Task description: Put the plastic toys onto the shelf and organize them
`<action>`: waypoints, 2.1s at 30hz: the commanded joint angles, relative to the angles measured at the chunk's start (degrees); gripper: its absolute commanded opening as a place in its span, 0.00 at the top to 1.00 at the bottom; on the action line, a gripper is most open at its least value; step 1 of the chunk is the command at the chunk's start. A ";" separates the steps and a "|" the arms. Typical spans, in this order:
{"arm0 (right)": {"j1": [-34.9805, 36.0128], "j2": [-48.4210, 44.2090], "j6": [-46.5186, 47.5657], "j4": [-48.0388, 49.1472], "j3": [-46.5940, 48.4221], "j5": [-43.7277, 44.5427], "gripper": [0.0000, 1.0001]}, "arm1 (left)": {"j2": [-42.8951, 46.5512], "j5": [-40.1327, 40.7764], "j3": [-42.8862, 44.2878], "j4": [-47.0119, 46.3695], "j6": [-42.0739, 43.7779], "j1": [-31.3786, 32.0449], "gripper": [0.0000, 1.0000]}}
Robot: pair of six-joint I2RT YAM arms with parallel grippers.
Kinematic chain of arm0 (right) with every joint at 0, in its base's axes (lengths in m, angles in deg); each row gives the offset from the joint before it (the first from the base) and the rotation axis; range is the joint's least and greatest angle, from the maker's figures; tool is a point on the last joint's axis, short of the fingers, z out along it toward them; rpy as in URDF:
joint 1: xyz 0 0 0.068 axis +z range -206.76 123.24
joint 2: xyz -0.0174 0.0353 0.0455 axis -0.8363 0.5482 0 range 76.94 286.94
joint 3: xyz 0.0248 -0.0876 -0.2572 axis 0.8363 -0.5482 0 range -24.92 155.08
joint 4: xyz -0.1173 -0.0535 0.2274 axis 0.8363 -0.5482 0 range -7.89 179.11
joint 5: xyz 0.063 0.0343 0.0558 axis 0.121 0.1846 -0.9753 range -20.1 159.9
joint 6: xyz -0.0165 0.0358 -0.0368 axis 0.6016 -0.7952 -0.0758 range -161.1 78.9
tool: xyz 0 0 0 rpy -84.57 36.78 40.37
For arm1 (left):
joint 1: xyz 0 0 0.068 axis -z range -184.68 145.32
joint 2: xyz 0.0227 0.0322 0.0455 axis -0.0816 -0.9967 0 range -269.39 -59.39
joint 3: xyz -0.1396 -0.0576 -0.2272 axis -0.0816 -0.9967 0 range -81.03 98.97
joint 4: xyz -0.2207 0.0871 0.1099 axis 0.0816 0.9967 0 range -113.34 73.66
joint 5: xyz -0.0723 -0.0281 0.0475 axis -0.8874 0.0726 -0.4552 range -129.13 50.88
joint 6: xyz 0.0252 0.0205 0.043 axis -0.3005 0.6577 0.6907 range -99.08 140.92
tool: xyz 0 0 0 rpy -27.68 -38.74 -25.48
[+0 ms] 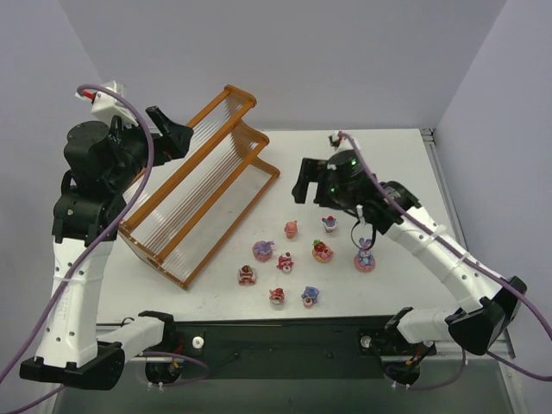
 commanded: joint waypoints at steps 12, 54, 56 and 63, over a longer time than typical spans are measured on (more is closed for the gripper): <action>24.86 10.04 -24.05 3.65 -8.58 26.15 0.07 | 4.35 2.99 -2.22 -0.77 -2.28 8.94 0.03; 22.23 27.19 -33.37 4.98 -4.36 17.01 0.52 | 7.52 11.43 -4.51 2.05 1.86 12.89 0.03; 22.22 27.45 -33.55 4.80 -4.36 17.10 0.59 | 7.52 11.43 -4.60 2.04 1.77 12.90 0.03; 22.14 27.46 -33.81 4.45 -4.19 17.18 0.82 | 7.52 11.43 -4.86 1.96 1.68 12.90 0.03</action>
